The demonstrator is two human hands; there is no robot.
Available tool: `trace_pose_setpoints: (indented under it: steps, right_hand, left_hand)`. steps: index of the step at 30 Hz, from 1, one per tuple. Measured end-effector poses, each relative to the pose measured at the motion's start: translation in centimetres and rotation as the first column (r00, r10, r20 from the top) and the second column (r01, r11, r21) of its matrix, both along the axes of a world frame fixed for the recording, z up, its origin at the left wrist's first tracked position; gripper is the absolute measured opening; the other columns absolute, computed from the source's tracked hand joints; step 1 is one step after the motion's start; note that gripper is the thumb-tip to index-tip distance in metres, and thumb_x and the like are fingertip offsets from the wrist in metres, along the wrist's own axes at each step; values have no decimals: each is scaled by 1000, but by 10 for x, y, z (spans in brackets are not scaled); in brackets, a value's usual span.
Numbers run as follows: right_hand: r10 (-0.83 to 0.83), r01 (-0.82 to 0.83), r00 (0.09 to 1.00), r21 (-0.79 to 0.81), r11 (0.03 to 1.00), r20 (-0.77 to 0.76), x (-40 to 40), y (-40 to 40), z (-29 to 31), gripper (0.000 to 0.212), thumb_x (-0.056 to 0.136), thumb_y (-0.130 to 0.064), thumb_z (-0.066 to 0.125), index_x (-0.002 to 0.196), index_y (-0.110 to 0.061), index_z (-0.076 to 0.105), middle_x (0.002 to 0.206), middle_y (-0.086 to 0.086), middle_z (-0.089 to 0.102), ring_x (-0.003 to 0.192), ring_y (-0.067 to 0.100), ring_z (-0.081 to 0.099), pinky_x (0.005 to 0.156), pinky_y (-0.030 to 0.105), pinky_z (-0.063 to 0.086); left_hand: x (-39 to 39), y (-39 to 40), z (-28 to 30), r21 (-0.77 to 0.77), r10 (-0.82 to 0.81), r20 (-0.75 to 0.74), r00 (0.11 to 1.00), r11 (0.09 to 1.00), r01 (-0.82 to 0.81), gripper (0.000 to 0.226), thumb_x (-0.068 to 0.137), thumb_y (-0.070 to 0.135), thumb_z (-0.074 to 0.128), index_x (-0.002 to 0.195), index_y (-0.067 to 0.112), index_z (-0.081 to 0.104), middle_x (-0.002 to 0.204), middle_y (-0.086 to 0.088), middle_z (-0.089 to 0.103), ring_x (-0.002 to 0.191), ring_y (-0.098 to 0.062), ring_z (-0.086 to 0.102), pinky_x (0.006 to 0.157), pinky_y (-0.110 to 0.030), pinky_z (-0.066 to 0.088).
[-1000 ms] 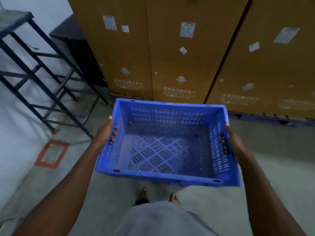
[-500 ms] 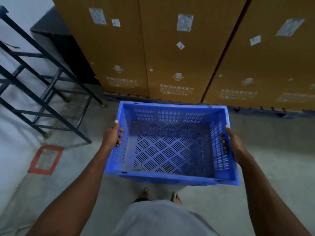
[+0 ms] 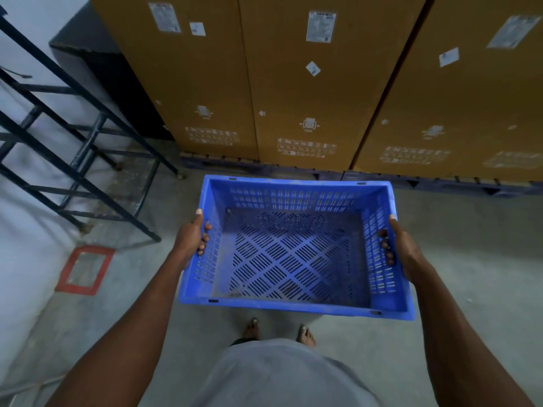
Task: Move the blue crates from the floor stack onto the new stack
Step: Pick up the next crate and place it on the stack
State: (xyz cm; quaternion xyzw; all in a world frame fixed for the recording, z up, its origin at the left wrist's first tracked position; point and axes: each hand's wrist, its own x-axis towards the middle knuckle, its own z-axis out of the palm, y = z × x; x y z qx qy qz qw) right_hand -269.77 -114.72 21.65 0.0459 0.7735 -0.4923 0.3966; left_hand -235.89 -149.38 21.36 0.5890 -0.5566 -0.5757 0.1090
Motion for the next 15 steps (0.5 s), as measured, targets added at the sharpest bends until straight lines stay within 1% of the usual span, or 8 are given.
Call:
trace_pose_setpoints:
  steps: [3,6,9,12,15]
  right_hand:
    - [-3,3,1000,-1,1000,0,2,1,0,63,92,-73,38,96,-12,54,66,1,38,48,14,27,42,25,26]
    - [-10,10,1000,-8,1000,-13,2,0,0,64,93,-73,37,97,-11,54,65,1,39,48,15,28,44,27,27]
    - [-37,37,999,-18,999,-37,3,1,-2,63,94,-71,38,94,-11,57,65,2,41,49,17,32,47,29,29]
    - [-66,65,991,-5,998,-119,5,-1,-5,61,95,-68,42,93,-10,60,66,6,47,51,21,39,49,32,35]
    - [-88,94,967,17,995,-238,9,-3,-5,51,97,-58,45,90,-9,58,70,15,51,50,23,45,49,33,41]
  left_hand:
    - [4,2,-1,6,-4,-3,1000,1000,4,64,100,66,33,87,9,58,61,-5,43,45,-19,33,46,-28,30]
    - [-1,3,2,-35,0,2,1000,999,1,64,103,62,31,95,6,61,63,-6,46,46,-21,38,47,-29,33]
    - [-2,5,2,-77,13,-13,1000,997,-13,61,104,57,33,102,3,62,67,-8,49,50,-22,40,51,-31,33]
    - [2,6,1,-143,6,7,1000,990,-5,60,104,55,36,104,2,64,74,-13,54,54,-23,45,54,-32,36]
    - [2,9,2,-263,-14,91,996,964,38,55,104,51,41,101,2,67,74,-13,62,56,-26,56,58,-38,49]
